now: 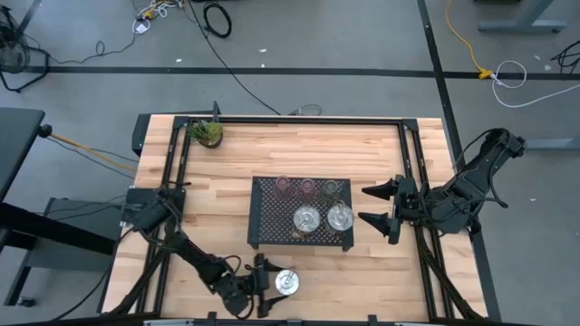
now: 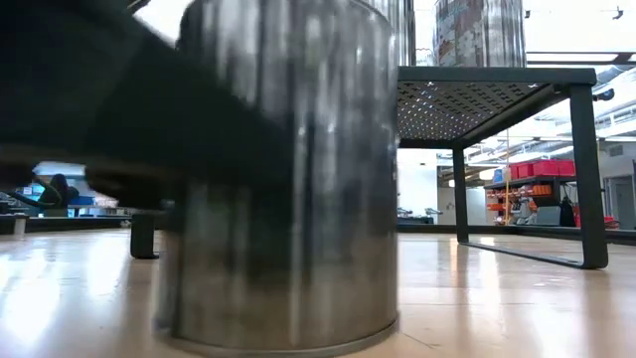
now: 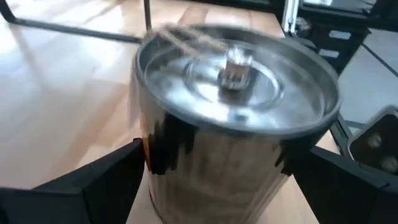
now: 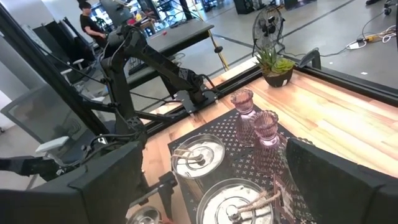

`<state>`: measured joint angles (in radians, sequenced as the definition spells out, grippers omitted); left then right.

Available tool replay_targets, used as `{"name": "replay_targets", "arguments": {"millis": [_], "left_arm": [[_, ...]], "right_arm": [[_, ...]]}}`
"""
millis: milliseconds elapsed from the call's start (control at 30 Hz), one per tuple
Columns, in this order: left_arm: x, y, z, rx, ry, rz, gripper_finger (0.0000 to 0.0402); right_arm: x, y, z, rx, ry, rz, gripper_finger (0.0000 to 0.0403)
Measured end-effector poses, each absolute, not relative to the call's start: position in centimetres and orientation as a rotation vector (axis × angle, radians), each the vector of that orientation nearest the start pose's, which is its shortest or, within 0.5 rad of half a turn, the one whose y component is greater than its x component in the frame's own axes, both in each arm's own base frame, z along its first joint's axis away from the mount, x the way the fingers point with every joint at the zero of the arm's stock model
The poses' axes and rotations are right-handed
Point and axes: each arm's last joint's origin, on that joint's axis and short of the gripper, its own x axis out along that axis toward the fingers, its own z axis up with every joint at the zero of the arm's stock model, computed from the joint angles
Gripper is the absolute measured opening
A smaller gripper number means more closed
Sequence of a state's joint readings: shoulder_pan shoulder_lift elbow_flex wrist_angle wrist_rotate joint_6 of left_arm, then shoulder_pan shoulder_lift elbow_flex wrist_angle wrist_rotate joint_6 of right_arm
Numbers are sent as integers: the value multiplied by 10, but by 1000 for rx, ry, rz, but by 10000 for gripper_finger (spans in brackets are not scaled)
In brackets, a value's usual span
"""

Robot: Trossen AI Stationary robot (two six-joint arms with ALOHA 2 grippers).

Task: Pick & Place candle stick holders
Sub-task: Put the silver scented candle on the shelf

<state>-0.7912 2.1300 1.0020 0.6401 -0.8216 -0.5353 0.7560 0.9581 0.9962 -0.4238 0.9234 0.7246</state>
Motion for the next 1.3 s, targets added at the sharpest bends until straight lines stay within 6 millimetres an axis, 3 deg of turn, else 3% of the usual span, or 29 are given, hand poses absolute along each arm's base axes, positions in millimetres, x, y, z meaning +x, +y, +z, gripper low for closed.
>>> {"name": "replay_targets", "arguments": {"millis": [467, 600, 667, 1300], "left_arm": [[310, -255, 95, -183, 305, 146, 390], [311, -254, 95, -195, 310, 137, 367], [311, -254, 95, -198, 310, 136, 350], [306, -269, 102, -307, 289, 66, 349]], "right_arm": [[154, 114, 356, 437, 199, -225, 393], [154, 114, 356, 439, 199, -225, 393], [154, 114, 356, 440, 198, -226, 393], [154, 114, 356, 428, 202, -226, 393]]}}
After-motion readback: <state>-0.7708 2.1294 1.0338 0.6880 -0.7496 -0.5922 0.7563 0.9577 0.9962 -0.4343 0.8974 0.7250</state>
